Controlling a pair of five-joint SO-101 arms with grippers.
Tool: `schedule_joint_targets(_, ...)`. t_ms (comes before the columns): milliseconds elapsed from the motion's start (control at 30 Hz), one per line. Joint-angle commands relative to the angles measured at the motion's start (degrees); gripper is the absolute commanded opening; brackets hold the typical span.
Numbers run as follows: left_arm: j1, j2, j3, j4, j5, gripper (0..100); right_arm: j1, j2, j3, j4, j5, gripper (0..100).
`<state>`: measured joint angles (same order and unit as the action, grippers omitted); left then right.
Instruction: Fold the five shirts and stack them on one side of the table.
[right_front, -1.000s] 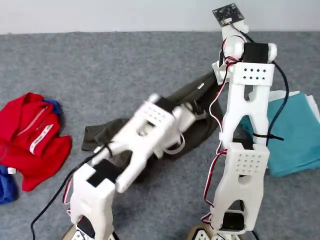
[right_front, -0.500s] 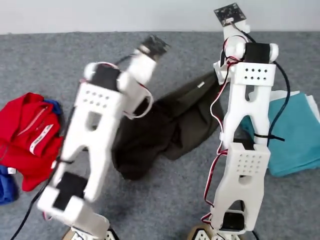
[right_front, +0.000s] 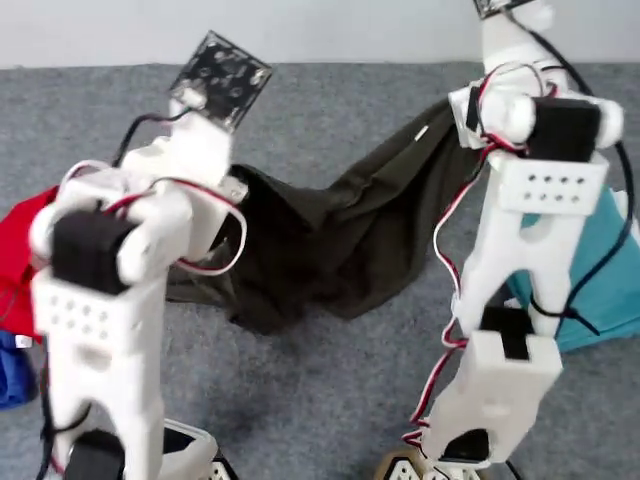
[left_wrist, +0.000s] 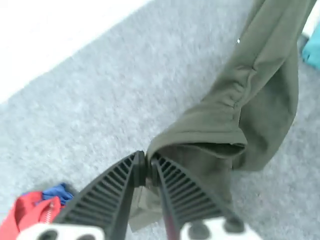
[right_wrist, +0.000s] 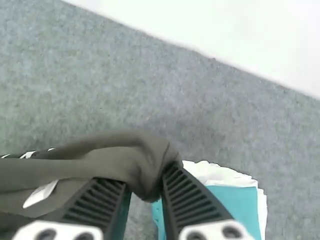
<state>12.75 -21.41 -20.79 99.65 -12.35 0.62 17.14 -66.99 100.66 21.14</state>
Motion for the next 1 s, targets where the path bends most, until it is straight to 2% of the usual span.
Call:
schedule_joint_targets(0, -0.7, -5.5, -2.0, -1.6, 0.4, 1, 0.3, -9.5, 8.0, 2.3, -0.4, 1.0)
schedule_joint_targets(167, -3.6, -11.1, -2.0, -6.8, 0.4, 1, -0.7, -23.2, 23.1, 2.2, -0.5, 1.0)
schedule_joint_targets(367, -5.5, -15.0, -2.2, -11.5, 0.4, 1, -5.2, -38.8, 33.2, 1.9, -0.4, 1.0)
schedule_joint_targets(567, -5.7, -15.2, -14.3, -12.5, 0.4, 1, -6.4, -48.2, 34.4, 1.5, -0.8, 1.0)
schedule_joint_targets(767, -5.8, -12.7, -26.9, -10.2, 0.4, 1, -6.0, -55.2, 34.3, -1.2, -2.8, 1.0)
schedule_joint_targets(967, -5.8, -12.4, -34.5, -9.9, 0.7, 1, -6.0, -61.8, 34.3, -2.9, -2.8, 1.0)
